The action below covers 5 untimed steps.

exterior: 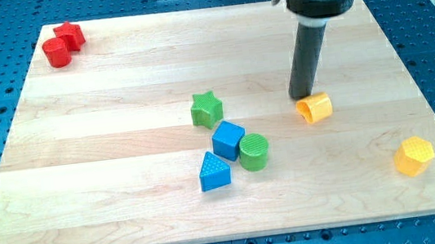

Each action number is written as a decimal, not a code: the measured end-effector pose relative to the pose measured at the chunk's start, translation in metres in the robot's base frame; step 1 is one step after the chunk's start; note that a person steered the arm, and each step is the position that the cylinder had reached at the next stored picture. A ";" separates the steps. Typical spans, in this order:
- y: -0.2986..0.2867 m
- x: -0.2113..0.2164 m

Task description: Move the heart into the hexagon

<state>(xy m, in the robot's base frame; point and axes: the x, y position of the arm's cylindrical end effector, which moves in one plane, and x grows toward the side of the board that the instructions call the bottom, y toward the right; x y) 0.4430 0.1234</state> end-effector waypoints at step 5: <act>0.076 0.070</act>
<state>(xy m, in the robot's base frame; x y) 0.5127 0.1993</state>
